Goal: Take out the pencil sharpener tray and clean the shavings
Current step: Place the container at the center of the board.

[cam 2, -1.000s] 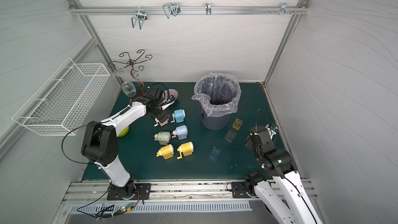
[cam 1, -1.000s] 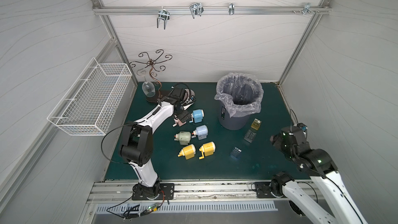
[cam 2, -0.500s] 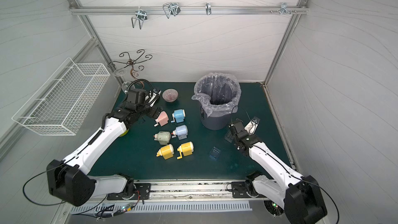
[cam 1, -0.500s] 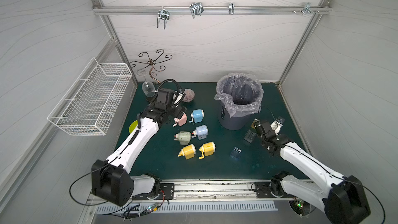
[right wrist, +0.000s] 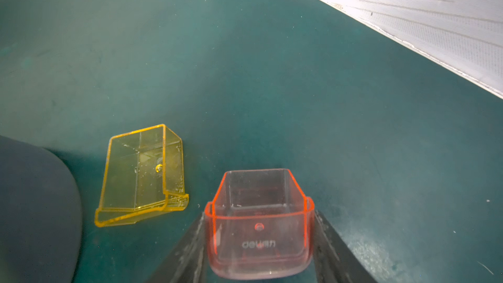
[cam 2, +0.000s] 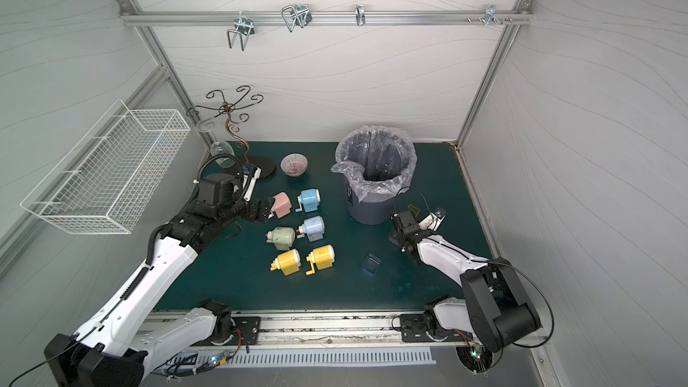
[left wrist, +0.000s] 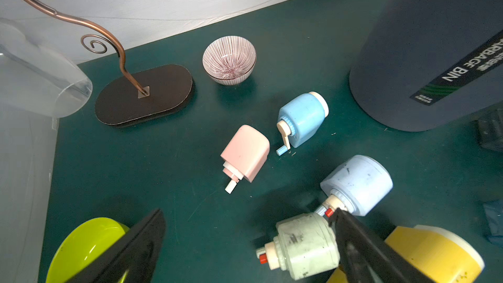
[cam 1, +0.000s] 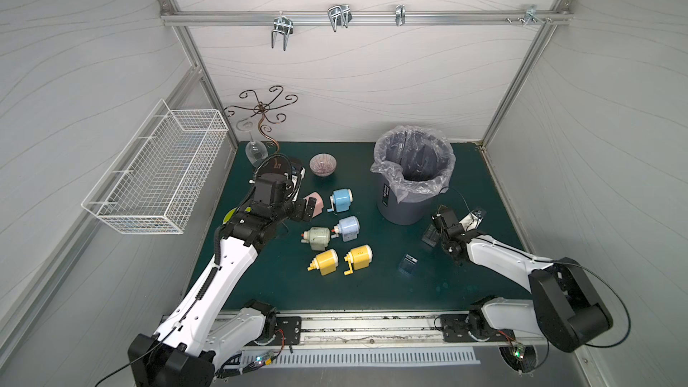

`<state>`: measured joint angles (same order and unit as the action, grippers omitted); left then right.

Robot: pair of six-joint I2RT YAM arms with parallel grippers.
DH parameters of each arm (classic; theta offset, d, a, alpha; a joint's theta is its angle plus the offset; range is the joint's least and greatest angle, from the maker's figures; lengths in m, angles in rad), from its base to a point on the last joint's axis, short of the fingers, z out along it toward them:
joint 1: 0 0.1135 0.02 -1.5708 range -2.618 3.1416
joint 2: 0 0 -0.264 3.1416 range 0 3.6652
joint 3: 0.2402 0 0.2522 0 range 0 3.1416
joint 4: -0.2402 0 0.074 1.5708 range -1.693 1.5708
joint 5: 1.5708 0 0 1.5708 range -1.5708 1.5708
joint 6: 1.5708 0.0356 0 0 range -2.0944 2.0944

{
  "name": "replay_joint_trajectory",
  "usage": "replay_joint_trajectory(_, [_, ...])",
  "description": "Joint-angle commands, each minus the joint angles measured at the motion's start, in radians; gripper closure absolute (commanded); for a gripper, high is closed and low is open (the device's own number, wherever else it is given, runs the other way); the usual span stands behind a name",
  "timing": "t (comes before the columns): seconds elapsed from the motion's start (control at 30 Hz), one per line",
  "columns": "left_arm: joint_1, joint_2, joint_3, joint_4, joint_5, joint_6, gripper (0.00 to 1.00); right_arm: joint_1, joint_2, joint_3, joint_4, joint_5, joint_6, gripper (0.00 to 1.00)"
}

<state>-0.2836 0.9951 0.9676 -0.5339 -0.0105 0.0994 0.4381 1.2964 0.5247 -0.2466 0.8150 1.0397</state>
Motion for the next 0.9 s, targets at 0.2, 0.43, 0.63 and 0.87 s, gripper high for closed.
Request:
replay_joint_trajectory(0.2, [0.004,-0.089,-0.018,-0.100,0.037,-0.105,0.00,-0.002,-0.013,-0.033,-0.028,-0.116,0.040,0.65])
replay_joint_trajectory(0.43, [0.004,-0.176,-0.056,-0.144,0.037,-0.127,0.00,-0.002,-0.032,-0.040,-0.037,-0.154,0.027,0.34])
replay_joint_trajectory(0.63, [0.004,-0.199,-0.074,-0.166,0.045,-0.167,0.00,-0.001,-0.048,-0.029,-0.066,-0.177,0.009,0.16])
replay_joint_trajectory(0.87, [0.004,-0.223,-0.079,-0.132,0.065,-0.183,0.00,-0.015,-0.168,-0.001,-0.160,-0.226,-0.029,0.07])
